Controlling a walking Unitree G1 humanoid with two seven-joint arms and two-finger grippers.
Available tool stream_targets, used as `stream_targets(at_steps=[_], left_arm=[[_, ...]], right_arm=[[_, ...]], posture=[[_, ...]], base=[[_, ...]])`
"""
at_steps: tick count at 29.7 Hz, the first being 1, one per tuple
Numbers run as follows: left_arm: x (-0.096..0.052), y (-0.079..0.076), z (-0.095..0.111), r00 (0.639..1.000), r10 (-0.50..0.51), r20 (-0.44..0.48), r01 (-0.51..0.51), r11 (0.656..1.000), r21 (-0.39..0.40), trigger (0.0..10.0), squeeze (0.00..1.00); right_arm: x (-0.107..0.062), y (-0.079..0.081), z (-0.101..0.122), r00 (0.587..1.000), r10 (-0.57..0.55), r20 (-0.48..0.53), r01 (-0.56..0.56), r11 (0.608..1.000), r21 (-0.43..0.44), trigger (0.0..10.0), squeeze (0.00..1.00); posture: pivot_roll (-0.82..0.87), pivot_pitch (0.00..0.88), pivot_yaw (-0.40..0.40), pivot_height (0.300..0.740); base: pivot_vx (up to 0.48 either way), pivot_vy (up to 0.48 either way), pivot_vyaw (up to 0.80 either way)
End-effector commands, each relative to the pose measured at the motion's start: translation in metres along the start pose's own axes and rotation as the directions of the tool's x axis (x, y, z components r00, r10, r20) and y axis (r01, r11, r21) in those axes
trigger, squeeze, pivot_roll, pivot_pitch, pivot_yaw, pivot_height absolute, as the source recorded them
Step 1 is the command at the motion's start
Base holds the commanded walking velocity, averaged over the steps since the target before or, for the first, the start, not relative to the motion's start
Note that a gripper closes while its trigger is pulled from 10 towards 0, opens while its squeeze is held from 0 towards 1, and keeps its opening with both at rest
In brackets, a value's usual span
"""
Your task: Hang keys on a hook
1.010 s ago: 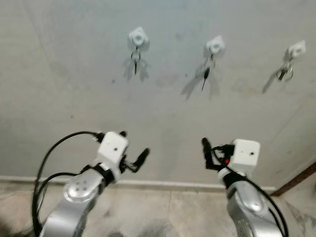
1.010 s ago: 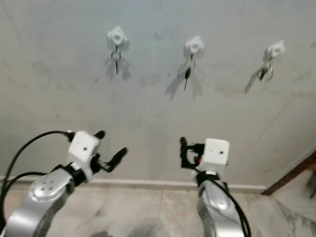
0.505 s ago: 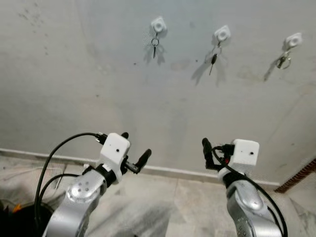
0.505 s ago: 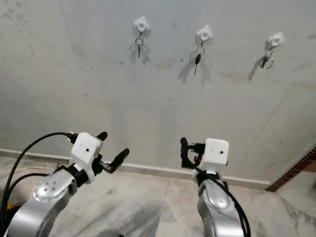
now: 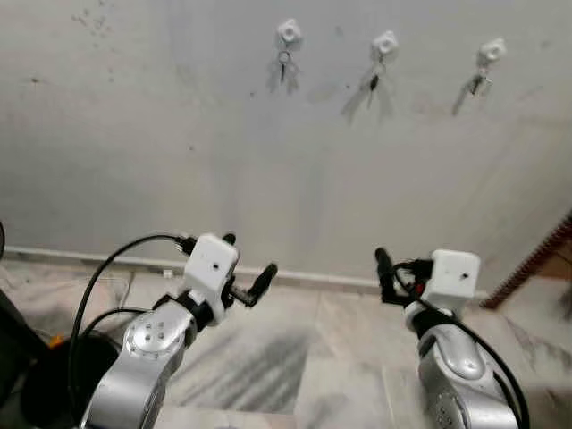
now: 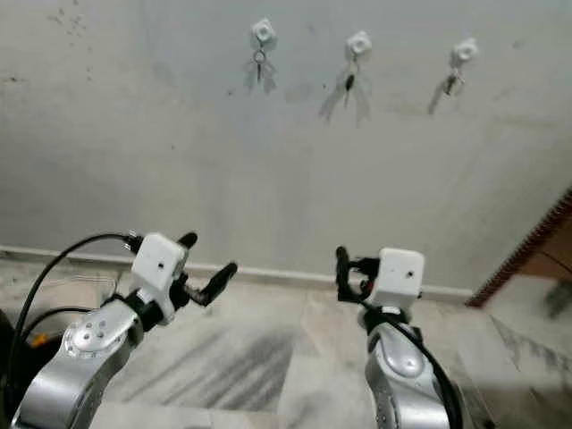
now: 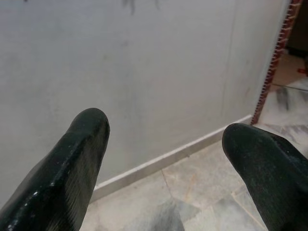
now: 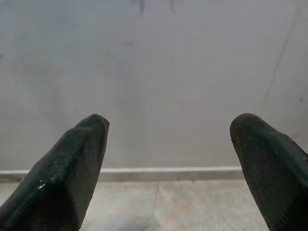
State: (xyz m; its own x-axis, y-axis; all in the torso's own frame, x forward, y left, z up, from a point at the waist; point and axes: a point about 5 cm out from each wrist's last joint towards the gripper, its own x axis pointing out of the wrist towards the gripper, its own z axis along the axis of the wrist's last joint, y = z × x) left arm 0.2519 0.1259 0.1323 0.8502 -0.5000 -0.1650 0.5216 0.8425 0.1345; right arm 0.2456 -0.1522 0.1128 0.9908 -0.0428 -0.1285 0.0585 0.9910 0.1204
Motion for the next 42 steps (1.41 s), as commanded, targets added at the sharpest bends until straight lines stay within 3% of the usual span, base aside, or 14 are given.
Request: stream_targets(at_steps=[1, 30, 42], left_arm=[[0.002, 0.000, 0.001, 1.000, 0.003, 0.008, -0.003, 1.000, 0.002, 10.0, 0.00], [0.012, -0.002, 0.001, 0.999, 0.000, 0.036, 0.000, 1.000, -0.006, 10.0, 0.00], [0.022, 0.004, 0.008, 0.995, 0.040, 0.091, -0.036, 0.998, -0.045, 10.0, 0.00]], right_arm=[[0.001, -0.001, 0.004, 1.000, 0.003, 0.014, -0.003, 1.000, -0.014, 10.0, 0.00], [0.004, -0.005, 0.007, 1.000, -0.001, 0.030, 0.003, 0.999, -0.036, 10.0, 0.00], [0.006, -0.007, 0.012, 0.999, -0.004, 0.051, 0.007, 0.999, -0.052, 10.0, 0.00]], posture=[[0.21, 0.033, -0.075, 0.740], [0.18, 0.000, -0.079, 0.740], [0.15, 0.000, -0.084, 0.740]], base=[[-0.289, 0.000, 0.00], [-0.330, 0.000, 0.00], [0.000, 0.000, 0.00]])
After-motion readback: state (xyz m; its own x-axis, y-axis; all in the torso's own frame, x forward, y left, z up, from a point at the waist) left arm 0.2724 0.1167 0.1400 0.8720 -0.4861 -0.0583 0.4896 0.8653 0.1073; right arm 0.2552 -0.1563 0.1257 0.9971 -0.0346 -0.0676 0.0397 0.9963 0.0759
